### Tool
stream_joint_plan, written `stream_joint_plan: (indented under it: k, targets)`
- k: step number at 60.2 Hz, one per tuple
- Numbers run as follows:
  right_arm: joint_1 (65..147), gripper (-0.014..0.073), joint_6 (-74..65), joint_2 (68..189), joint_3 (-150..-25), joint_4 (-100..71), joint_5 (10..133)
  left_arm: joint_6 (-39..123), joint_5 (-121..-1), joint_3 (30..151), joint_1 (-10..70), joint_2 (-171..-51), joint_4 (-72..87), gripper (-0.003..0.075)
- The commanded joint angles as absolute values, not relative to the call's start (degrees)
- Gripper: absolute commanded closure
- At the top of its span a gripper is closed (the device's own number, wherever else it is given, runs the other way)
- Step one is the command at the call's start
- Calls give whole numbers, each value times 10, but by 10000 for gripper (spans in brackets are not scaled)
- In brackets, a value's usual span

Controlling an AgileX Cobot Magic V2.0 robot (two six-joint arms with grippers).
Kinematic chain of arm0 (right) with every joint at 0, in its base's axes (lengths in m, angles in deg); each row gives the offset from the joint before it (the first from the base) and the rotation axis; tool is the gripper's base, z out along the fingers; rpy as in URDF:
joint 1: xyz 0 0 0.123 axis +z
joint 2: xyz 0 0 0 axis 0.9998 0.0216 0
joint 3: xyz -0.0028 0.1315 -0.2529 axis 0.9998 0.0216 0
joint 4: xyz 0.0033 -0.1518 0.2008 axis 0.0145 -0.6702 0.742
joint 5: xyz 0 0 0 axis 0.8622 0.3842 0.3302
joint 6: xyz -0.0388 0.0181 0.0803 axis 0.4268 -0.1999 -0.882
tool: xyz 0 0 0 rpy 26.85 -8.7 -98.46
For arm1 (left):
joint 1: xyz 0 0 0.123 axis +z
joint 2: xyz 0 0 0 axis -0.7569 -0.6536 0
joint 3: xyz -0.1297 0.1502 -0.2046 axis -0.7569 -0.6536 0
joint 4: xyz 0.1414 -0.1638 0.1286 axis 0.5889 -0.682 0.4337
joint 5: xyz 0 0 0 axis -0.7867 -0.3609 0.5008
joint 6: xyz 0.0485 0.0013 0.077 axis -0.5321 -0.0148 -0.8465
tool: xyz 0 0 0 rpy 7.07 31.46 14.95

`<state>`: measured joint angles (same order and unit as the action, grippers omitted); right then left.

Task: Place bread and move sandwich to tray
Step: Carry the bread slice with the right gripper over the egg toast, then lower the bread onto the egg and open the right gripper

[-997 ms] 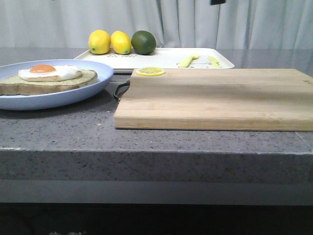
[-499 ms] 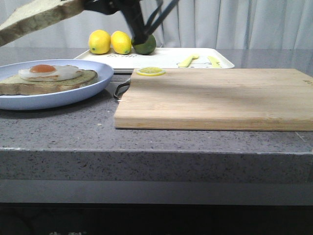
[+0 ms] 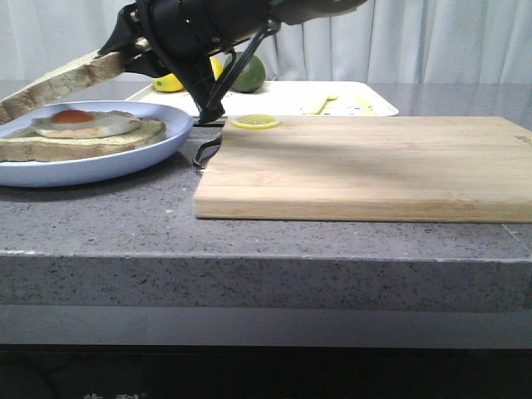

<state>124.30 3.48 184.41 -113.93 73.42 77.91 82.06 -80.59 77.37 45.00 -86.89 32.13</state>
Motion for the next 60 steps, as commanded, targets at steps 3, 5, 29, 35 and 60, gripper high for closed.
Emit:
stream_joint_plan:
  k: [3,5,29,35,60]
  targets:
    - [1243,367,36,1809,-1156,725,805,824,-757,793,450,-874,316,237]
    - [1243,327,36,1809,-1156,720,807,824,-757,793,450,-874,316,237]
    - [1231,169,36,1777,-1155,510,810,824,-758,793,450,-874,316,237]
    - [1222,169,36,1752,-1155,419,819,824,-758,793,450,-874,316,237]
    - [1182,171,-81,1560,-1155,-68,1012,824,-758,793,450,-874,316,237]
